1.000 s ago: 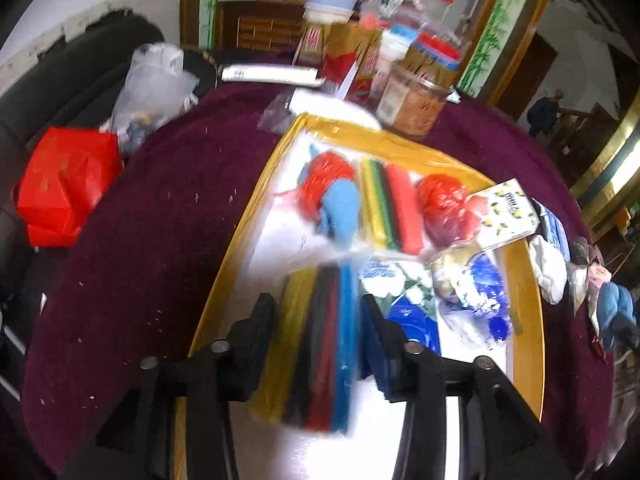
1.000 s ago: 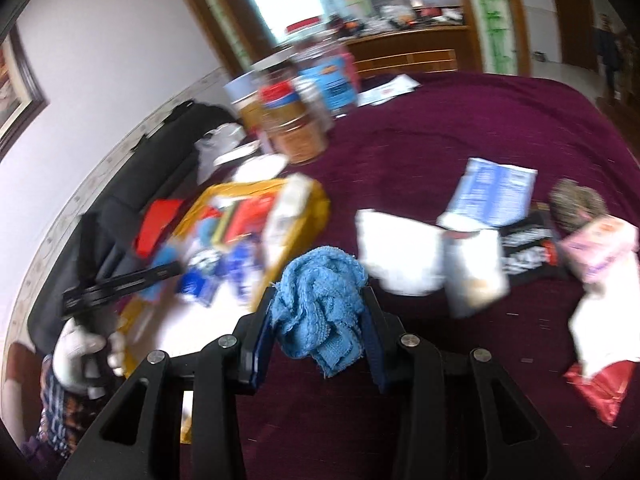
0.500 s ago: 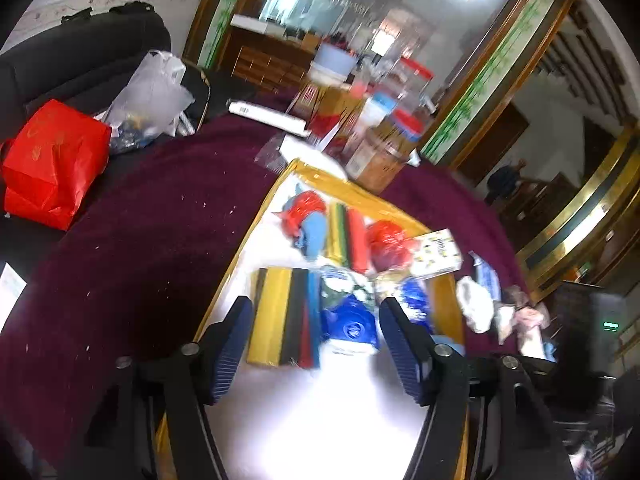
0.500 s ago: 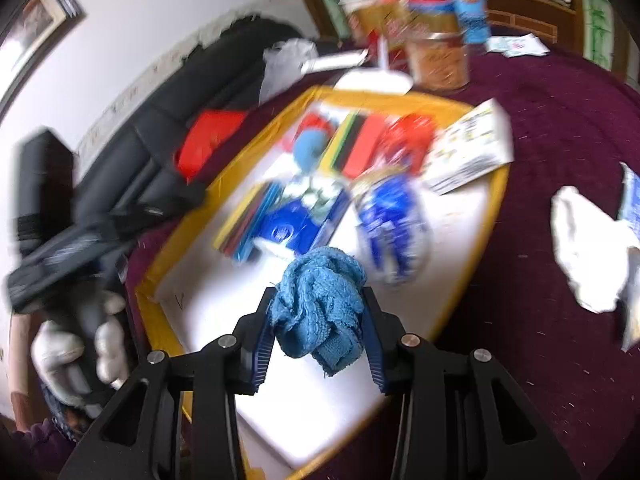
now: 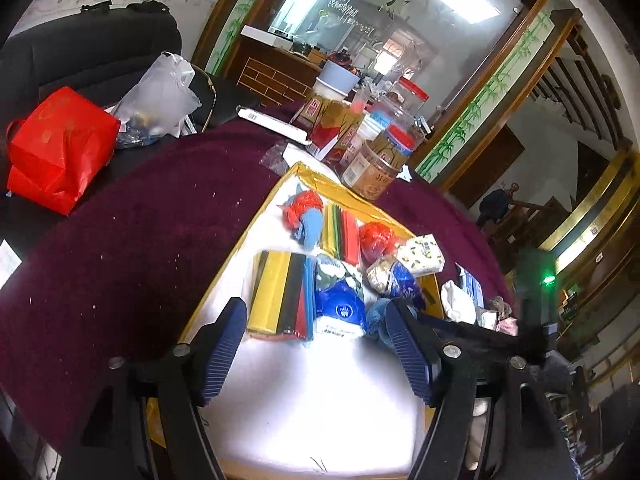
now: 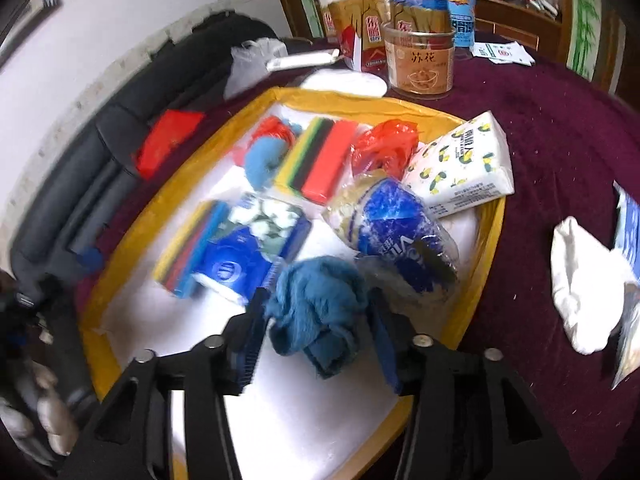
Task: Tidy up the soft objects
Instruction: 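Open the right gripper to drop the blue towel into the tray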
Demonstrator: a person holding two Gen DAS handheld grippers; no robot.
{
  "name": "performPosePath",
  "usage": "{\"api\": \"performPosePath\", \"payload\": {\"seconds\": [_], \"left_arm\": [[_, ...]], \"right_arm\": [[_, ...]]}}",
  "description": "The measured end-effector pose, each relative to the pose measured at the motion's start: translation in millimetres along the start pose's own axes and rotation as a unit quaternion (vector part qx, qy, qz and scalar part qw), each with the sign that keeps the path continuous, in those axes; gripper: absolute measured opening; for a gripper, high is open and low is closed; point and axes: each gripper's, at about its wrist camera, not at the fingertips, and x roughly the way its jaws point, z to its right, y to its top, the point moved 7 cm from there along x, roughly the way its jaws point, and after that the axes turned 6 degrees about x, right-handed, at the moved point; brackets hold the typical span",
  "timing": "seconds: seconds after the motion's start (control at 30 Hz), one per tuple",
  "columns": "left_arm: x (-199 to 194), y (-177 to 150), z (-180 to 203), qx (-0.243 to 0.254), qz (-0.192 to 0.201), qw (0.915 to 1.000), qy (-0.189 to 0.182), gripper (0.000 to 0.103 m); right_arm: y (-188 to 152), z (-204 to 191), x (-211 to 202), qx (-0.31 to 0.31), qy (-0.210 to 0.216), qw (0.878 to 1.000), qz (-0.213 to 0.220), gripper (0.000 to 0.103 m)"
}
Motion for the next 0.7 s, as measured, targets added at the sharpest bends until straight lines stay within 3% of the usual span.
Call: {"api": "performPosePath", "payload": {"seconds": [0.17, 0.27, 0.5, 0.7], "left_arm": [[-1, -6, 11, 0.0, -0.004, 1.0, -0.006, 0.075], [-3, -9, 27, 0.013, -0.005, 0.9998, -0.014, 0.077], [1, -22, 77, 0.062, -0.02, 0.9973, -0.034, 0.078], [15, -54, 150, 0.146, -0.059, 0.9842, -0.082, 0.078]], "right_arm": [[4, 11, -45, 0.027, 0.033, 0.997, 0.056, 0.072], [-7, 32, -76, 0.039, 0.031, 0.994, 0.093, 0.072], [-50, 124, -134, 0.074, -0.056, 0.985, 0.146, 0.072], [-86, 232, -186, 0.193, -0.093, 0.959, 0.187, 0.072]]}}
